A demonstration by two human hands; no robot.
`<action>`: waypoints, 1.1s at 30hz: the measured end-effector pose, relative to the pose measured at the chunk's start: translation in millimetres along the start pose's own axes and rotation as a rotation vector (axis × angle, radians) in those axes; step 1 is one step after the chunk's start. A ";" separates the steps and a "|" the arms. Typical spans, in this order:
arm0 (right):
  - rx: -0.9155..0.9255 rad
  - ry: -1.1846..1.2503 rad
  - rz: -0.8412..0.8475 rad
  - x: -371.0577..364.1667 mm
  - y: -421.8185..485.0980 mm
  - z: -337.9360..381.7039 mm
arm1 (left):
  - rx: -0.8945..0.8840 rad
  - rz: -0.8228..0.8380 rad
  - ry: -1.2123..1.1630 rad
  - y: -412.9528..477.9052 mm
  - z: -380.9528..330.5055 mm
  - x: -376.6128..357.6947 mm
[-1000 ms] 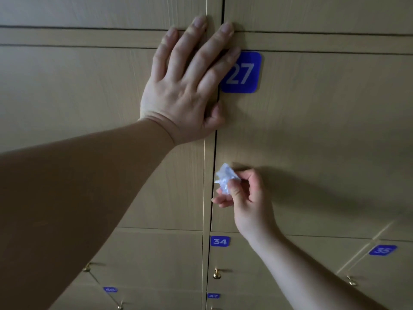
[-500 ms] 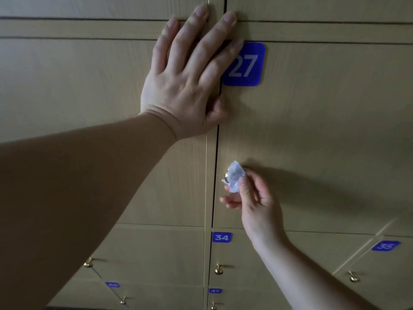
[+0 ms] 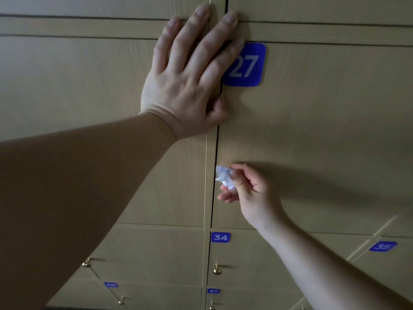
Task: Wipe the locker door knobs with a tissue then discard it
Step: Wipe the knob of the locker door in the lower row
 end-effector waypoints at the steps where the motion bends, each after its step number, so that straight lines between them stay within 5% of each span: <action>1: -0.004 0.060 -0.029 -3.2 -2.2 -1.9 | 0.000 0.002 -0.001 0.1 0.0 0.2; 7: -0.083 0.196 -0.242 -16.6 -23.2 -11.4 | 0.002 -0.003 0.001 -0.3 0.3 0.3; 15: 0.092 -0.017 -0.130 -20.5 -15.1 -16.1 | 0.005 -0.008 0.015 -1.2 1.1 -1.9; 25: -0.050 0.167 -0.234 -27.4 -11.9 -10.5 | -0.006 -0.006 -0.016 0.7 -0.1 1.4; 29: -0.103 -0.076 -0.102 -14.0 -6.3 2.4 | -0.009 0.036 -0.024 1.1 2.1 4.3; 33: -0.118 -0.589 0.034 -4.6 2.8 28.3 | -0.017 0.087 -0.078 1.7 2.2 10.8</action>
Point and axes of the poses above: each hand's wrist, its own y-axis towards the middle knuckle, its own x-axis out of the back of the hand, z = x × y, the point moved 2 cm from there along y, towards the middle knuckle, and after that the axes turned 7 degrees about x, right-handed, at the moved point
